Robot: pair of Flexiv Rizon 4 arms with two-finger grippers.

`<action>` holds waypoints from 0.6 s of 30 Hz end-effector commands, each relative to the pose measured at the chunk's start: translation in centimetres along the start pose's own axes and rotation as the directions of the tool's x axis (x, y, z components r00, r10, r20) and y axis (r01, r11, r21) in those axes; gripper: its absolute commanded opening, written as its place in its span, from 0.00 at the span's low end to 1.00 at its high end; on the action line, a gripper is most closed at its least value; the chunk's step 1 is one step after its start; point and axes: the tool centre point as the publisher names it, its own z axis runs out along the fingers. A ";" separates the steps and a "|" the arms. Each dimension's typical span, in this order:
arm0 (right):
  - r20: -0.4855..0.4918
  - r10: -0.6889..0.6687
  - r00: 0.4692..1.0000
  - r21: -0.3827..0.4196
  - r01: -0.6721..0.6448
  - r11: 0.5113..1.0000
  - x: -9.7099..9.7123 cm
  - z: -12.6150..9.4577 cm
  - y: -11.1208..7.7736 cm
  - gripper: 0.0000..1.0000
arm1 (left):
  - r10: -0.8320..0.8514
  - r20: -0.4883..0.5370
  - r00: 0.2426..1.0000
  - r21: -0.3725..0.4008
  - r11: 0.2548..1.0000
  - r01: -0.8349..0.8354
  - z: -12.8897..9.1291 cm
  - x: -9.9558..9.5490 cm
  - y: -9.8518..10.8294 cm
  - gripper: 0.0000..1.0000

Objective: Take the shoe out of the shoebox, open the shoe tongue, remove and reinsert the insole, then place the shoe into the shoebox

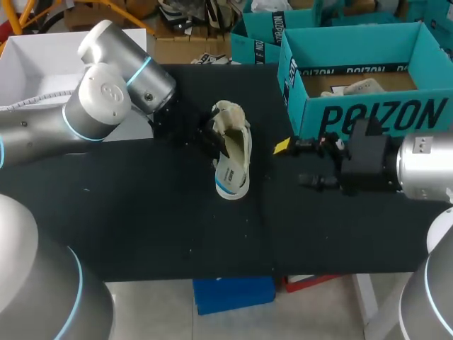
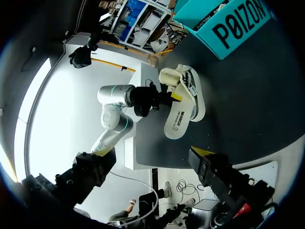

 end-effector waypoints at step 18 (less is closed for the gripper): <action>0.001 0.001 1.000 -0.001 -0.001 1.000 0.0 0.0 -0.1 1.00 | 0.036 -0.037 0.999 0.044 0.998 -0.034 0.5 0.5 -4.0 0.20</action>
